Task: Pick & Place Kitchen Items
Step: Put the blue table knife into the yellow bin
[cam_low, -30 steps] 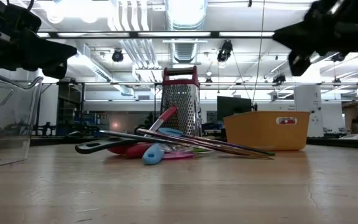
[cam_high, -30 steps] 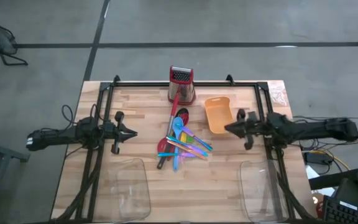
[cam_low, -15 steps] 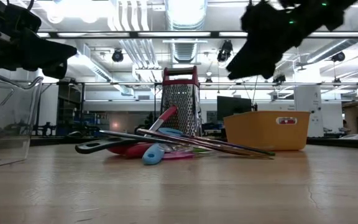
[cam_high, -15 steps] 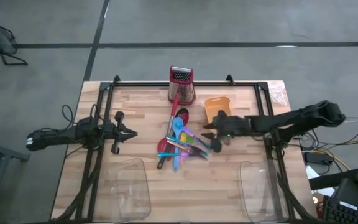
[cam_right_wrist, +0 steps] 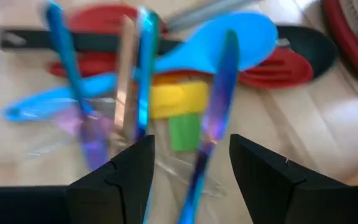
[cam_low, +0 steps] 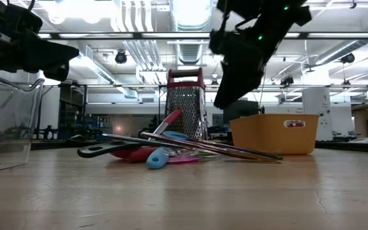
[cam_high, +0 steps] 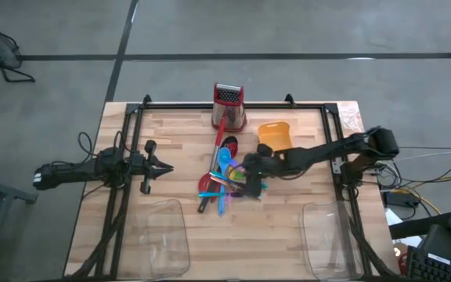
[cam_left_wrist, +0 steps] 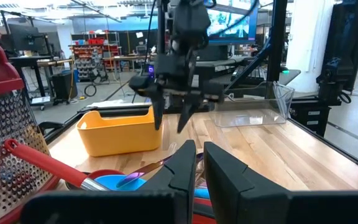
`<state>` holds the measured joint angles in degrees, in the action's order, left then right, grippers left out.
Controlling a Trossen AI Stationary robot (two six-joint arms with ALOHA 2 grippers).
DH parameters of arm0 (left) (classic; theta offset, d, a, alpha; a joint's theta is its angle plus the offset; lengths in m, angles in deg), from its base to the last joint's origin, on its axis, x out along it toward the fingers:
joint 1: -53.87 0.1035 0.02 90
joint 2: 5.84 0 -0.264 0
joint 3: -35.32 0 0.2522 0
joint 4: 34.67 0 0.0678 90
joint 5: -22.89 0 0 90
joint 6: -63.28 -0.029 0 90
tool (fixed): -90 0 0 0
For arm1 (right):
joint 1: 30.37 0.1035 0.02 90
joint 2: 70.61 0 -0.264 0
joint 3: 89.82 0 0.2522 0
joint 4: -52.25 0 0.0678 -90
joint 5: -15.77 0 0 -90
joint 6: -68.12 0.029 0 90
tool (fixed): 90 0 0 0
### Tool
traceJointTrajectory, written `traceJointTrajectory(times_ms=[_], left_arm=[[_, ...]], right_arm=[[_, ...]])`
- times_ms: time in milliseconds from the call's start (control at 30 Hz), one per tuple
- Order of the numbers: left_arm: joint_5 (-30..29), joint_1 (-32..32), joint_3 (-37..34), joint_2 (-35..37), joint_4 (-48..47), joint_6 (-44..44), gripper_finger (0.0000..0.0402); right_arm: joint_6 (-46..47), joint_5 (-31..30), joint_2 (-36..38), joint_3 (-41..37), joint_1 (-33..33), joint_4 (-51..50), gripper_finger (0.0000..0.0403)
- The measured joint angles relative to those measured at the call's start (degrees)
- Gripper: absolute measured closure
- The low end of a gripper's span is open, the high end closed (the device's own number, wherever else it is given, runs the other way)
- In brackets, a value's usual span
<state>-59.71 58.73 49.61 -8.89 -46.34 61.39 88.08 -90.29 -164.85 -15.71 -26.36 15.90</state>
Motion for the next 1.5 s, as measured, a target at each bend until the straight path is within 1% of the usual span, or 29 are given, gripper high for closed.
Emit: traceJointTrajectory(times_ms=[100,233,400,633,833,1000,1333,1500], left_arm=[[0.0,0.0,-0.02,0.02,-0.02,0.0,0.0362],[0.0,0.0,-0.01,-0.02,-0.09,0.0,0.0362],[-0.01,-0.02,-0.02,-0.04,-0.13,0.0,0.0362],[0.0,-0.02,0.0,-0.04,-0.17,0.0,0.0362],[-0.01,-0.02,0.0,-0.04,-0.21,0.0,0.0362],[-0.02,-0.02,0.0,-0.04,-0.24,0.0,0.0362],[-0.02,0.0,0.0,-0.04,-0.31,0.0,0.0362],[-0.02,0.0,0.0,-0.04,-0.33,0.0,0.0362]], right_arm=[[0.02,-1.55,-3.64,2.99,0.04,-4.1,0.0201],[-0.9,-1.67,-7.39,5.3,0.15,-7.09,0.0193],[-1.42,-2.0,-9.62,5.8,-0.18,-7.23,0.0186],[-1.02,-2.15,-9.85,4.27,-0.31,-6.5,0.0198],[-1.35,-2.16,-9.85,1.8,-0.35,-0.36,0.0209],[-2.04,-3.57,-9.85,1.2,-0.4,0.32,0.0216],[-2.4,-3.62,-10.27,0.93,-0.42,0.88,0.023],[-1.21,-3.77,-10.99,0.82,-0.42,1.35,0.0225]])
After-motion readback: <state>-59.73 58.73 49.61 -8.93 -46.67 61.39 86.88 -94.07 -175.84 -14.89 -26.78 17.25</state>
